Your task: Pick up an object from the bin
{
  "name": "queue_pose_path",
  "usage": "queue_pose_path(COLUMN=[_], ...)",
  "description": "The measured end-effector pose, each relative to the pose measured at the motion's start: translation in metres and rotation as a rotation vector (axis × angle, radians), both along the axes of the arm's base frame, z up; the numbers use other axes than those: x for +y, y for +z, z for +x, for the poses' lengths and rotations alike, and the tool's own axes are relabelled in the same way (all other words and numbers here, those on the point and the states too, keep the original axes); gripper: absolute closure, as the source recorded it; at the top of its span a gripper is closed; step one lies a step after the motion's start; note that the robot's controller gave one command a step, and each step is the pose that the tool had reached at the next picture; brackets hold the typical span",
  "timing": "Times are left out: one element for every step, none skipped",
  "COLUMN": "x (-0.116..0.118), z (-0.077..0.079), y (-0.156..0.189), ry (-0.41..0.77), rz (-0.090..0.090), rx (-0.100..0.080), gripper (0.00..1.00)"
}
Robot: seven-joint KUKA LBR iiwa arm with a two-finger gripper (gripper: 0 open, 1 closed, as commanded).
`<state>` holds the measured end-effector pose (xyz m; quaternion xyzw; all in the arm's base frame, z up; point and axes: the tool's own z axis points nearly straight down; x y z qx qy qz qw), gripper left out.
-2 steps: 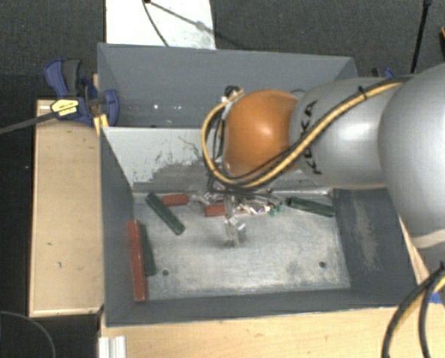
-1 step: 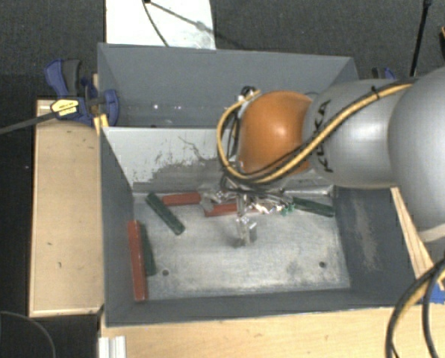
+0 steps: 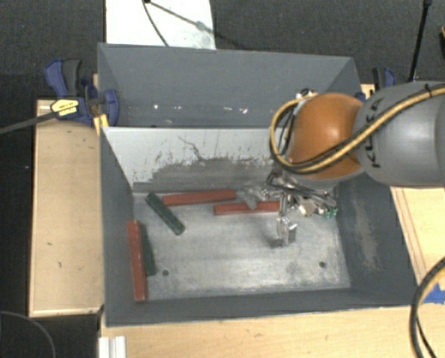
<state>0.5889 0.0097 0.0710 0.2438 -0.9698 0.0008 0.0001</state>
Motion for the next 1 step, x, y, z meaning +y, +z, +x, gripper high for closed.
queue_pose_path(x=[-0.0214], z=[0.0027], y=[0.0054], ry=[-0.031], rz=[0.002], rx=[-0.005], gripper=[0.0])
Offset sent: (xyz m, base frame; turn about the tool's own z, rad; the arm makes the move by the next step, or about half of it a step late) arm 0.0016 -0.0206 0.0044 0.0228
